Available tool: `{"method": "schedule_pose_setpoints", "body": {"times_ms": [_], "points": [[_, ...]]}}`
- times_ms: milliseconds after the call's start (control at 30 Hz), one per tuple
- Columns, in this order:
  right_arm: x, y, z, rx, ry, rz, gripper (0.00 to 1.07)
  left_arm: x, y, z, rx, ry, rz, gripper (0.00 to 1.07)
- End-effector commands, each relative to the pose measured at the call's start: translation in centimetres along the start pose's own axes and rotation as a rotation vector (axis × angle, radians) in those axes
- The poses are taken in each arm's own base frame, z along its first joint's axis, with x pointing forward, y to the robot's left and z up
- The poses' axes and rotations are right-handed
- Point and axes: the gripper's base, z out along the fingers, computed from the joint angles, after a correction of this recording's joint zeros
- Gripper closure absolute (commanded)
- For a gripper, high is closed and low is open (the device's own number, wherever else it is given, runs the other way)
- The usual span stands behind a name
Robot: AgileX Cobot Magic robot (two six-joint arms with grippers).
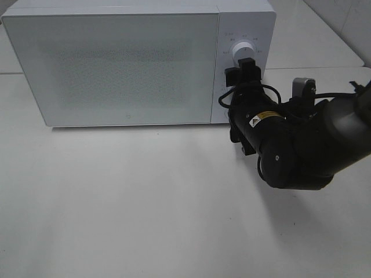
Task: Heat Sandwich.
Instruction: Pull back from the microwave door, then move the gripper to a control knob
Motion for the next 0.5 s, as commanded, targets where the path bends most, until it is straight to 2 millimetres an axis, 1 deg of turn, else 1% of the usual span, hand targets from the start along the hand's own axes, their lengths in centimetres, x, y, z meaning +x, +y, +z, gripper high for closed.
{"method": "schedule_pose_setpoints", "body": {"times_ms": [33, 67, 167, 200, 233, 300, 333, 367, 400, 467, 500], "points": [[0.5, 0.0, -1.3, 0.091, 0.129, -0.155, 0.31, 0.1, -0.1, -0.2, 0.006, -0.026, 0.000, 0.09], [0.5, 0.0, -1.3, 0.091, 0.129, -0.155, 0.31, 0.1, -0.1, -0.2, 0.006, -0.026, 0.000, 0.09], [0.4, 0.0, -2.2, 0.140, 0.179, -0.266, 0.31, 0.1, -0.1, -0.2, 0.006, -0.026, 0.000, 0.09], [0.2, 0.4, -2.8, 0.157, 0.207, -0.351, 0.31, 0.1, -0.1, -0.2, 0.006, -0.026, 0.000, 0.09], [0.2, 0.4, -2.8, 0.157, 0.207, -0.351, 0.31, 0.1, -0.1, -0.2, 0.006, -0.026, 0.000, 0.09], [0.2, 1.0, -3.4, 0.168, 0.242, -0.452, 0.31, 0.1, -0.1, -0.2, 0.006, -0.026, 0.000, 0.09], [0.1, 1.5, -3.9, 0.182, 0.286, -0.553, 0.31, 0.1, -0.1, -0.2, 0.006, -0.026, 0.000, 0.09], [0.1, 1.8, -4.1, 0.184, 0.302, -0.595, 0.31, 0.1, -0.1, -0.2, 0.006, -0.026, 0.000, 0.09], [0.1, 1.8, -4.1, 0.184, 0.302, -0.595, 0.31, 0.1, -0.1, -0.2, 0.006, -0.026, 0.000, 0.09], [0.1, 2.3, -4.6, 0.186, 0.342, -0.693, 0.31, 0.1, -0.1, -0.2, 0.006, -0.026, 0.000, 0.09], [0.1, 2.7, -5.2, 0.192, 0.387, -0.775, 0.31, 0.1, -0.1, -0.2, 0.006, -0.026, 0.000, 0.09]]}}
